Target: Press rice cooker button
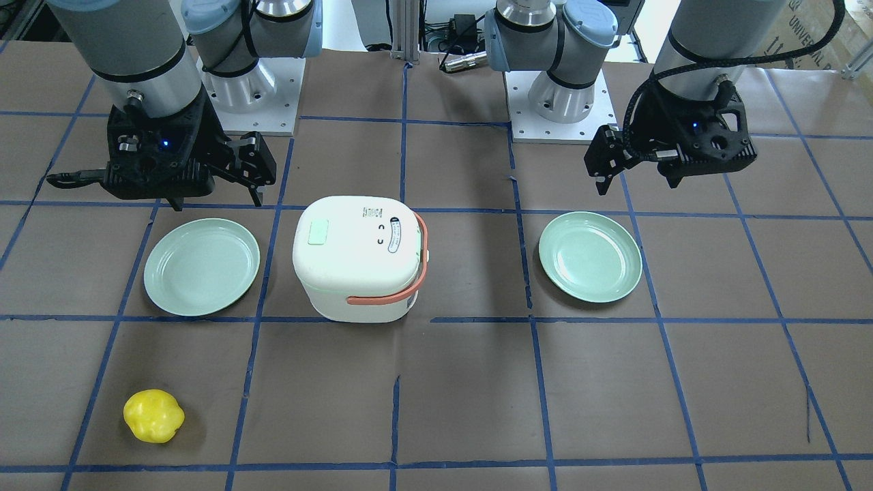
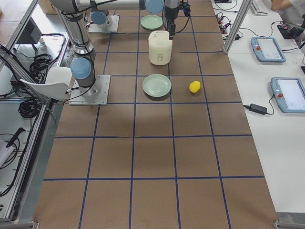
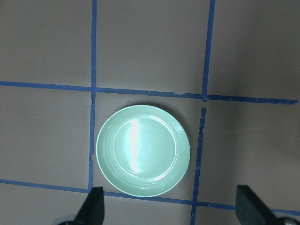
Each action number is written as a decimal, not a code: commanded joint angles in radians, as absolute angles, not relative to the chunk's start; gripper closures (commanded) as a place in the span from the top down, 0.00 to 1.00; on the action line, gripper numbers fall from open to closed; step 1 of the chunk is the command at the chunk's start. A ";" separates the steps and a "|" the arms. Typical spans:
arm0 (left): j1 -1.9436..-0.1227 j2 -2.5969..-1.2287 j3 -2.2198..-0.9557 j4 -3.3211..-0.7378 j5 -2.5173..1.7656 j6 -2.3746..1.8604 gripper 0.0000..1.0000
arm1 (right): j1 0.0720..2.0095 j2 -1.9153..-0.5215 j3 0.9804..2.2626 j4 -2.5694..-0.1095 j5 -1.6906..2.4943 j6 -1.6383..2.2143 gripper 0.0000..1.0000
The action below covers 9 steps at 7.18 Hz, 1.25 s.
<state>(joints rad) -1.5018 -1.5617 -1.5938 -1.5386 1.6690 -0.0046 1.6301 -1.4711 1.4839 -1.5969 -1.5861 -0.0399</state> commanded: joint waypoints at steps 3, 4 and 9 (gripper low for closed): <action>-1.502 -1.562 -1.594 -1.539 1.669 -0.005 1.00 | 1.629 -1.471 1.483 -1.597 -1.586 -0.040 1.00; -1.502 -1.562 -1.594 -1.539 1.669 -0.005 1.00 | 1.629 -1.473 1.483 -1.597 -1.586 -0.040 1.00; -1.502 -1.562 -1.594 -1.539 1.669 -0.005 1.00 | 1.647 -1.476 1.428 -1.546 -1.480 0.082 0.51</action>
<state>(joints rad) -1.5018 -1.5616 -1.5938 -1.5386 1.6690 -0.0046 1.6397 -1.4791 1.4280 -1.5511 -1.5574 0.0023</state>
